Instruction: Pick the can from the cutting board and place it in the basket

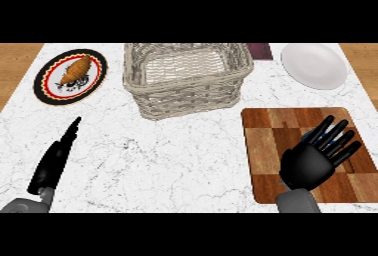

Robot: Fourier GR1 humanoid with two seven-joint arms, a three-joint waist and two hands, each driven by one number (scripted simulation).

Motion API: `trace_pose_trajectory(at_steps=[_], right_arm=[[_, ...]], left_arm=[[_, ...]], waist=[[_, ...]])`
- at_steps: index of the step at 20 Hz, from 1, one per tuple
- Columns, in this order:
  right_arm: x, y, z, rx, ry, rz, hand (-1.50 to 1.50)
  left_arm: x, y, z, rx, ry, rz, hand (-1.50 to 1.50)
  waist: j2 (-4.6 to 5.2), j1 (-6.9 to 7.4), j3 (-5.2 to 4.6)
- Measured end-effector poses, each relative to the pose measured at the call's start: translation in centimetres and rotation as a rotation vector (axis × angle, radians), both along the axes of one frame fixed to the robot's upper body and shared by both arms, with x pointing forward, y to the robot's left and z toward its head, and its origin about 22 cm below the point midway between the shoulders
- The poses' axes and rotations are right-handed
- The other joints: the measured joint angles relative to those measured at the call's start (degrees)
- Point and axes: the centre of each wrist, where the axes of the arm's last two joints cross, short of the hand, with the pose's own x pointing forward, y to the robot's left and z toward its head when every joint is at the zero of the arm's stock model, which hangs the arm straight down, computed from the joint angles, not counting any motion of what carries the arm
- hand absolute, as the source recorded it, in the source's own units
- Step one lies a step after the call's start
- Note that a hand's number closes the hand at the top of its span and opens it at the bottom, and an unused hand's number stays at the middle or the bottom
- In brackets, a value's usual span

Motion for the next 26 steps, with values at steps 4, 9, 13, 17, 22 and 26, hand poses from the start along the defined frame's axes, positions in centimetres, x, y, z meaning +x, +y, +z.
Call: trace_pose_trajectory(at_steps=[4, 9, 13, 17, 22, 26], right_arm=[[0.1, -0.8, -0.1, 0.012, -0.006, -0.026, -1.50], [0.8, -1.4, -0.1, 0.027, -0.018, -0.034, -1.50], [0.6, -2.2, -0.5, 0.041, -0.021, -0.036, -1.50], [1.6, -2.9, -0.7, 0.078, -0.022, -0.046, 1.50], [2.3, -3.6, -1.0, 0.163, -0.029, -0.031, 1.50], [2.9, -4.0, -1.2, 0.209, -0.051, 0.009, 1.50]], left_arm=[[-0.4, -0.3, -0.3, 0.003, 0.004, -0.001, 0.00], [-0.3, -0.3, -0.2, 0.000, 0.000, -0.003, 0.00], [0.0, -0.4, -0.3, -0.001, 0.002, 0.001, 0.00], [-0.5, -0.8, -0.5, 0.001, 0.000, -0.008, 0.00], [-0.5, -0.5, -0.3, -0.008, 0.003, -0.008, 0.00], [-0.1, -0.6, -0.3, -0.007, 0.003, -0.008, 0.00]], waist=[[-0.09, 0.06, -0.06], [-0.09, 0.04, -0.06], [-0.15, -0.12, -0.13], [-0.22, 0.10, -0.20], [-0.55, 0.16, -0.53], [-0.81, 0.03, -0.96]])
